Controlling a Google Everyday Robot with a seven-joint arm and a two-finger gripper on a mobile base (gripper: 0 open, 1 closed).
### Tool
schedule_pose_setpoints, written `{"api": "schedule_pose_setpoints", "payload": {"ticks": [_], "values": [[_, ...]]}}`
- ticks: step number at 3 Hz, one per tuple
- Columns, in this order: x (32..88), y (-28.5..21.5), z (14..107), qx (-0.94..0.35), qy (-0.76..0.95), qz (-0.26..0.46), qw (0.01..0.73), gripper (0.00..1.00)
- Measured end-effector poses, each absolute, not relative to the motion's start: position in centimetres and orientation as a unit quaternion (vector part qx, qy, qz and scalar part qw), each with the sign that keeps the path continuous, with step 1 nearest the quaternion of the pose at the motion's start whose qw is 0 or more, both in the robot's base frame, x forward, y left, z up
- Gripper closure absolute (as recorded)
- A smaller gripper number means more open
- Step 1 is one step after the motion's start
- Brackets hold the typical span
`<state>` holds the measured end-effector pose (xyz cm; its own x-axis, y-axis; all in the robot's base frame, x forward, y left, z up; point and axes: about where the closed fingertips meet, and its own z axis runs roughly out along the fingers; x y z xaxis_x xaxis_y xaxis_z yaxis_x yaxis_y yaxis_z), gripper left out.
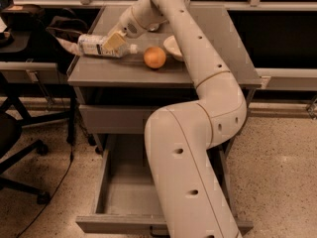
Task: Place blue plastic bottle into middle drawer
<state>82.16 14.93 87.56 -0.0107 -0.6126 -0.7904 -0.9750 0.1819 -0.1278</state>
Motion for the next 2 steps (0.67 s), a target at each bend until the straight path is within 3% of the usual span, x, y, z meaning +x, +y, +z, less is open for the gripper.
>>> {"api": "schedule_pose_setpoints", "payload": {"ticks": [1,2], "values": [[82.16,14.94,87.56,-0.593,0.669,0.239,0.378,1.0],[81.88,15.29,88.2,-0.599,0.666,0.236,0.378,1.0]]}}
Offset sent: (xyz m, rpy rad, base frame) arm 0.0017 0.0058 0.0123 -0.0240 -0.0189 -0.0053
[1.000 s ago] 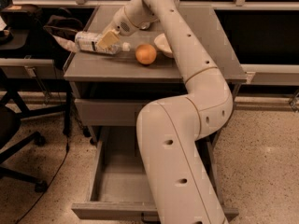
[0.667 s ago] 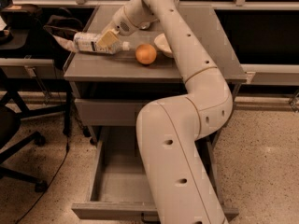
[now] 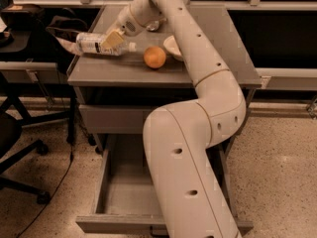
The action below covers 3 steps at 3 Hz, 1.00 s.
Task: Place blue plastic bottle into middle drawer
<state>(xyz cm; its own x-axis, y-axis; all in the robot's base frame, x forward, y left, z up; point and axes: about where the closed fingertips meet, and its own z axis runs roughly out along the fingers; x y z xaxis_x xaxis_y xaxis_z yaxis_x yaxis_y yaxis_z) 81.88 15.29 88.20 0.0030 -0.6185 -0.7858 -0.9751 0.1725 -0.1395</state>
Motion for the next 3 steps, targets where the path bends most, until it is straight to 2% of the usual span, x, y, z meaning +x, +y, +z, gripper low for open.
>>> {"api": "schedule_pose_setpoints", "payload": {"ticks": [3], "values": [[78.6,11.4,93.5,-0.625,0.629,0.235,0.397,1.0]]}}
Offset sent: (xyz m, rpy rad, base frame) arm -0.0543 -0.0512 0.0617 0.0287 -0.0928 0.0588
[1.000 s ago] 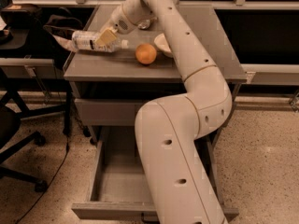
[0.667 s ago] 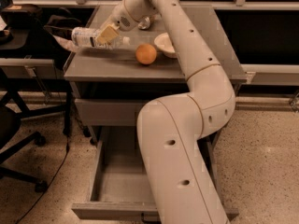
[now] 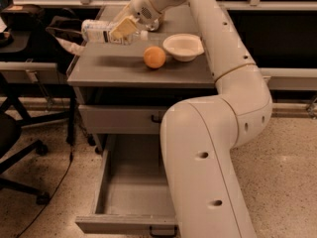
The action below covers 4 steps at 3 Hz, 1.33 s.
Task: Place blue plastic bottle into middle drawer
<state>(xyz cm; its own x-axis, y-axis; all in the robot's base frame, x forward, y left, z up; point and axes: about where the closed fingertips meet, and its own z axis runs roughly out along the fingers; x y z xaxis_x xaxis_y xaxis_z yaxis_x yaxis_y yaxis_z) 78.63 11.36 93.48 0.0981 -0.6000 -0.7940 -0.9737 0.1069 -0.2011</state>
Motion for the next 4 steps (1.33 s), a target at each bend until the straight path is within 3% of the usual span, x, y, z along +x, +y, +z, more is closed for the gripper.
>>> {"api": "schedule_pose_setpoints", "payload": {"ticks": [3,4], "values": [[70.8,2.9,96.0,-0.678,0.579,0.252,0.376,1.0],[68.1,-1.7,98.7,-0.657,0.59,0.226,0.411,1.0]]}}
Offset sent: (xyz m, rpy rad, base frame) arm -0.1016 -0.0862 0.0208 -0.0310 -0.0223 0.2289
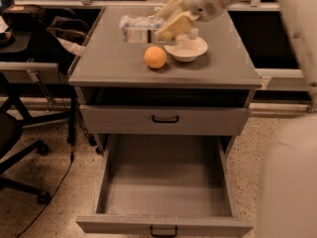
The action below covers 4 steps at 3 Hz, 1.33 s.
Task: Place blue plastic bottle into middle drawer
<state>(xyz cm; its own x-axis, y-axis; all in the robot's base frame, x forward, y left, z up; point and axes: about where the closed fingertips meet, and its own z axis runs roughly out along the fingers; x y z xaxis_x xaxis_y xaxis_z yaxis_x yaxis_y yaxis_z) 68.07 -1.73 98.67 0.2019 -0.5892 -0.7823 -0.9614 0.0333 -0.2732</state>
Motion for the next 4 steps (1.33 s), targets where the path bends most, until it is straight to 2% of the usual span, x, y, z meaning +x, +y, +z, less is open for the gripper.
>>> {"api": "schedule_pose_setpoints", "payload": {"ticks": [1,3,4], "values": [[62.6,-5.0,104.9,-0.606,0.598,0.163,0.498,1.0],[61.2,-4.2,104.9,-0.6,0.598,0.155,0.508,1.0],[56.7,-5.5,104.5,-0.56,0.627,0.125,0.528,1.0]]}}
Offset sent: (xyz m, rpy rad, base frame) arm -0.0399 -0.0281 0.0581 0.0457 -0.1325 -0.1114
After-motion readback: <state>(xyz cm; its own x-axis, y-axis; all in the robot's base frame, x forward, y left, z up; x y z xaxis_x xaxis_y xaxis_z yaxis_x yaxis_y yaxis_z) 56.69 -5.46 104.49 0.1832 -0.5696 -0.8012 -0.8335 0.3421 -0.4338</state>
